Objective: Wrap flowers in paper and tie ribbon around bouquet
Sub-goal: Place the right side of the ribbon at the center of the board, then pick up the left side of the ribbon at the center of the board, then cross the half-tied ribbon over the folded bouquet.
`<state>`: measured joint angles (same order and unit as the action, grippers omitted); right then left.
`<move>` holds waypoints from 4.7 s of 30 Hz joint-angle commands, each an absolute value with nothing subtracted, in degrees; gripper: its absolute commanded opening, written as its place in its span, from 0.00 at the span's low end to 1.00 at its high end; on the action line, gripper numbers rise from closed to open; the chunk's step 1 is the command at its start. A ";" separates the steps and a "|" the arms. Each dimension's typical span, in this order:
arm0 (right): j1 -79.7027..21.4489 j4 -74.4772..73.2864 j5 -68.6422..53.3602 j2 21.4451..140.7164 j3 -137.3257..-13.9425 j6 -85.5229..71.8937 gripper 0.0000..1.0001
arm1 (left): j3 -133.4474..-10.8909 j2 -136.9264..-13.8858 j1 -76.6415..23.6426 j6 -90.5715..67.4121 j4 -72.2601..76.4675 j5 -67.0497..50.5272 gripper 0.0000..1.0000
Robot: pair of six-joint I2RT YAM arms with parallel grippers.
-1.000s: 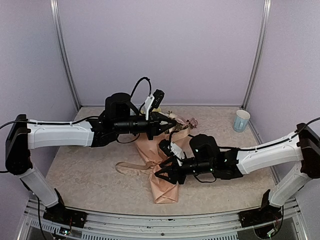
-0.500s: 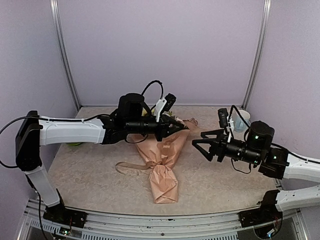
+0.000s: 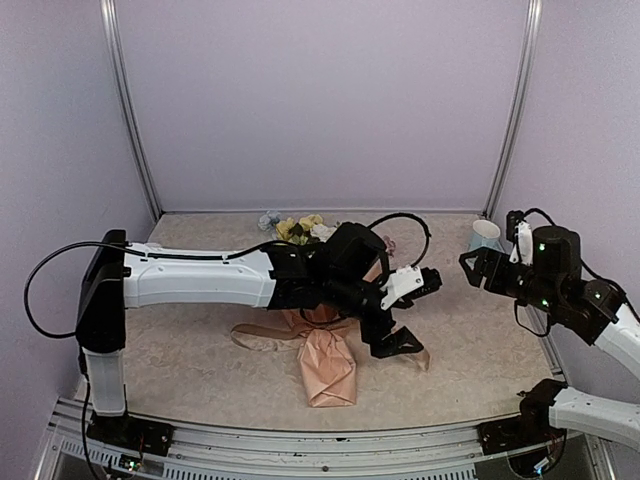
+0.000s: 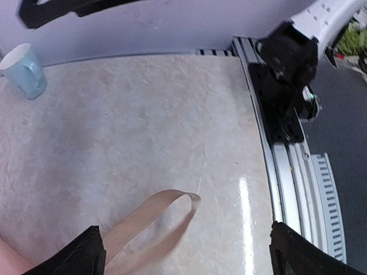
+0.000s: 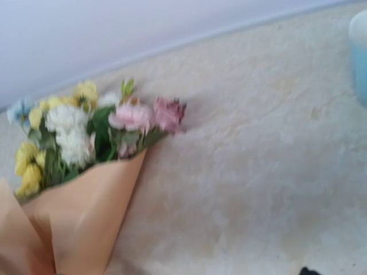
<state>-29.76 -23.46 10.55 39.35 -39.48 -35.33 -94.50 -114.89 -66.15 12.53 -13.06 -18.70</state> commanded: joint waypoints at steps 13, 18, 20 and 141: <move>-29.30 -12.10 -6.46 50.39 -37.82 -30.27 0.79 | -65.92 -94.54 -36.64 -7.81 -29.17 -4.14 0.53; -29.36 -11.19 -7.73 51.21 -37.31 -30.29 0.78 | -56.20 -92.97 -32.16 -11.57 -25.44 -4.45 0.72; -29.40 -10.91 -8.06 51.45 -37.11 -30.24 0.78 | -54.36 -93.99 -31.42 -11.77 -24.78 -5.51 0.74; -51.94 20.53 -21.18 95.85 -52.82 -5.88 0.00 | -32.98 -95.83 -45.70 -6.10 36.98 -36.86 0.00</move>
